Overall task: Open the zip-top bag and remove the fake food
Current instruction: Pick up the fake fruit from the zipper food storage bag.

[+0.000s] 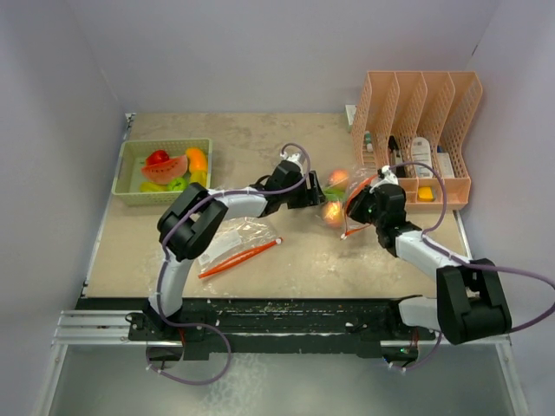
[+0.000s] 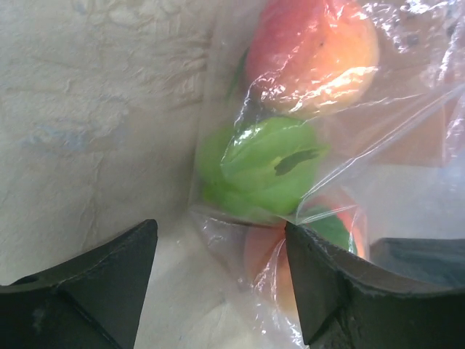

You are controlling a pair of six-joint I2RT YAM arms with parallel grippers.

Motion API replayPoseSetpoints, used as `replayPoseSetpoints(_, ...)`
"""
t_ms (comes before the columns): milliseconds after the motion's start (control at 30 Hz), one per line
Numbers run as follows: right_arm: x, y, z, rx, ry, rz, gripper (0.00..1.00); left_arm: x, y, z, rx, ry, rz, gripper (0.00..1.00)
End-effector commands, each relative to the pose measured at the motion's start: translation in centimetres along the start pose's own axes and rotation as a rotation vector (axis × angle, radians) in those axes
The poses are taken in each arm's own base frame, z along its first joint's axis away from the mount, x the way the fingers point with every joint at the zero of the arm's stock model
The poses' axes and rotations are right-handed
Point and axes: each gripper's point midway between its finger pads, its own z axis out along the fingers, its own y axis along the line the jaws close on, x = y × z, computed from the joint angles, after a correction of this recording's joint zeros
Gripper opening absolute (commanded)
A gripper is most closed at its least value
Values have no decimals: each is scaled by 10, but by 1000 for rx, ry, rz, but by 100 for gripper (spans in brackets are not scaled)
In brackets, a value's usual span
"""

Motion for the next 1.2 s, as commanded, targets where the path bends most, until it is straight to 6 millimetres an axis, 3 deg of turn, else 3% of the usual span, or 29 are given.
replayPoseSetpoints(0,2,-10,9,10,-18,-15,0,9,-15,12,105,23,-65,71)
replayPoseSetpoints(167,4,-17,9,32,-19,-29,0,11,-21,17,149,31,-98,41)
replayPoseSetpoints(300,0,-16,7,37,-21,-41,0,11,-36,18,232,36,-129,2)
replayPoseSetpoints(533,-12,-15,-7,57,-60,-60,0,-3,-48,-1,299,-6,-132,0)
replayPoseSetpoints(833,-31,-5,-29,48,-115,-69,0,-54,-37,-56,306,-116,-110,0)
replayPoseSetpoints(933,-28,-4,-26,31,-104,-60,1,-61,-42,-70,309,-133,-85,0)
replayPoseSetpoints(1167,-4,13,-6,-124,-24,-15,18,-70,-70,-99,364,-154,-22,0)
